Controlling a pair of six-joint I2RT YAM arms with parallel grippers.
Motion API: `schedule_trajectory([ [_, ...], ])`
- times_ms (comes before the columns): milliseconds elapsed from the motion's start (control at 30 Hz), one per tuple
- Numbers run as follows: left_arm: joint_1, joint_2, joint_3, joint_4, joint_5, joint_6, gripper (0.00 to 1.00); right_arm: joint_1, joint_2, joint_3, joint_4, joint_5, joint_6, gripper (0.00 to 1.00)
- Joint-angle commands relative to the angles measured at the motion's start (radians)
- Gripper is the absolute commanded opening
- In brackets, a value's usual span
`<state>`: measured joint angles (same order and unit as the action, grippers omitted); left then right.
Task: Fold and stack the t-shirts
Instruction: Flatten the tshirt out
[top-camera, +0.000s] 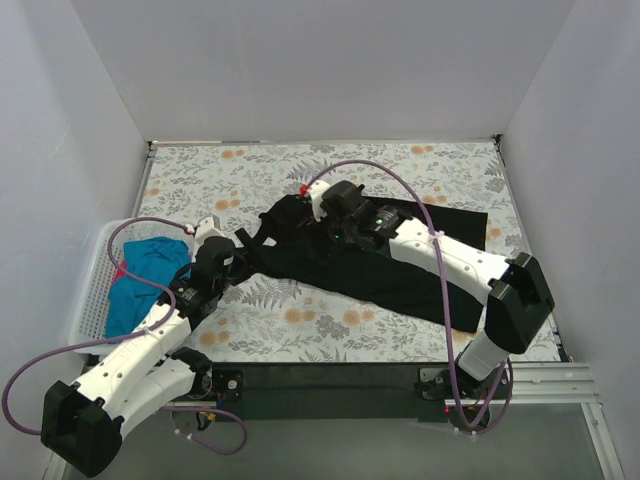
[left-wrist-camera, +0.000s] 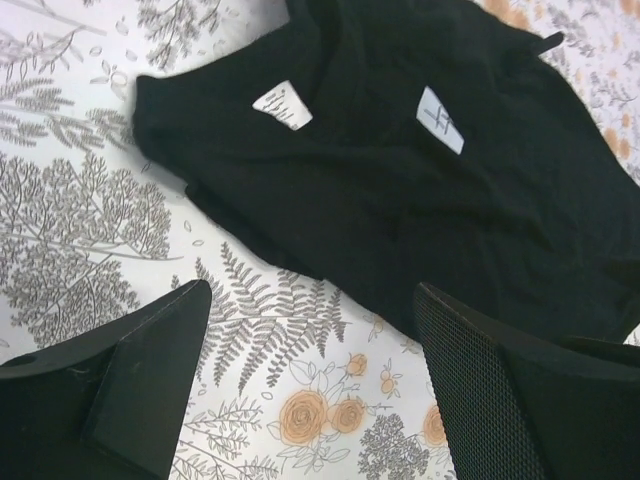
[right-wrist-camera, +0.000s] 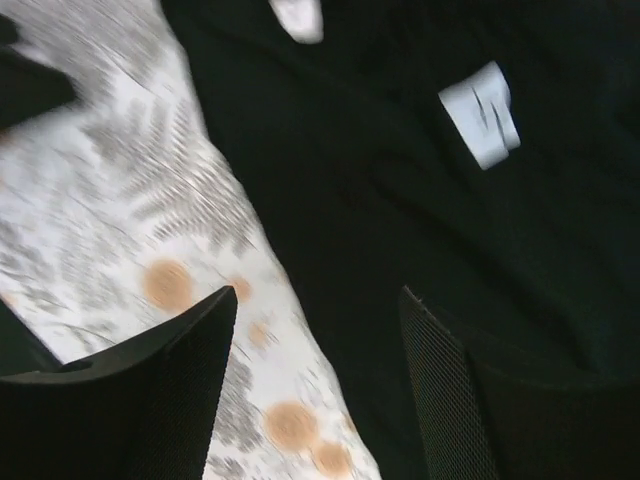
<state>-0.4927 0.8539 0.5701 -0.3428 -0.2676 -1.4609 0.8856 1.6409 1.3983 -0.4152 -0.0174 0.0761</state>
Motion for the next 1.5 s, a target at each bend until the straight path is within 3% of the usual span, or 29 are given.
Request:
schedule_trajectory([
  [0,0.002,0.005,-0.007,-0.076,0.021,-0.058,0.81,-0.103,-0.171,-0.145,-0.005,0.135,0.039,0.71],
  [167,0.003,0.101,0.007,-0.093,0.070,-0.061,0.81,-0.362,-0.190,-0.389,0.044,0.025,0.048,0.66],
  [300,0.002,0.192,0.039,-0.113,0.091,-0.067,0.81,-0.491,-0.132,-0.424,0.098,-0.058,0.056,0.64],
  [667,0.002,0.361,0.083,-0.107,0.068,-0.110,0.78,-0.732,0.166,-0.305,0.164,-0.150,0.129,0.64],
  [833,0.003,0.402,0.106,-0.111,0.050,-0.121,0.76,-0.794,0.264,-0.171,0.151,-0.099,0.143,0.66],
  [967,0.002,0.350,0.097,-0.117,0.010,-0.144,0.76,-0.688,0.145,-0.183,0.161,-0.084,0.077,0.66],
  [1067,0.003,0.287,0.079,-0.120,-0.048,-0.171,0.75,-0.544,0.026,-0.225,0.188,-0.032,0.034,0.66],
  [1167,0.005,0.219,0.083,-0.160,-0.117,-0.190,0.75,-0.386,-0.041,-0.239,0.226,-0.073,0.007,0.67],
  [1300,0.009,0.123,0.122,-0.251,-0.217,-0.184,0.76,-0.158,-0.007,-0.191,0.280,-0.069,-0.028,0.69],
  [1467,0.013,0.004,0.207,-0.364,-0.266,-0.203,0.76,-0.033,0.170,-0.043,0.288,-0.093,-0.056,0.72],
])
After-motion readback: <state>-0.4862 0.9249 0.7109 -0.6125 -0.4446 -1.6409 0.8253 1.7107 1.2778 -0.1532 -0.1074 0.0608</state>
